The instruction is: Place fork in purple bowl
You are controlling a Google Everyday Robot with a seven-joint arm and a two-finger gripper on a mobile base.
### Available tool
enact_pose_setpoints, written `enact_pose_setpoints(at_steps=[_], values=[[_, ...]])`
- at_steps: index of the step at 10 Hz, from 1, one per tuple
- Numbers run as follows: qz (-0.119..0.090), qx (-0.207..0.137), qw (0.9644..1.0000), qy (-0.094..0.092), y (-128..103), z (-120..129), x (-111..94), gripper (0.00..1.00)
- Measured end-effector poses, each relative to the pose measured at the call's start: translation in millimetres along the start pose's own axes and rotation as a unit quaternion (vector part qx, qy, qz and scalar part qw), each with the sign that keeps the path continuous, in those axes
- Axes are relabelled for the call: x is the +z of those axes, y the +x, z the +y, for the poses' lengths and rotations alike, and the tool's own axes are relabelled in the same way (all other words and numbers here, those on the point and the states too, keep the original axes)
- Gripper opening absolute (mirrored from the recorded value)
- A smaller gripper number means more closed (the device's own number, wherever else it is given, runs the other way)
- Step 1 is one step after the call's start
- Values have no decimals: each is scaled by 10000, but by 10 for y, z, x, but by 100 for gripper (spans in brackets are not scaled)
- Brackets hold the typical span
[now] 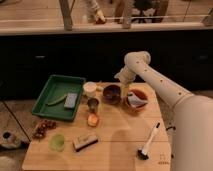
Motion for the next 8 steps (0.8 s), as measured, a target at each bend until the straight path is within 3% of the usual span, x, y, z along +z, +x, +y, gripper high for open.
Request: enact_pose_setpoints(at_steps=[6,8], values=[[-253,-132,9996,7,56,3,-52,80],[-253,-121,9996,11,70,8,-58,80]])
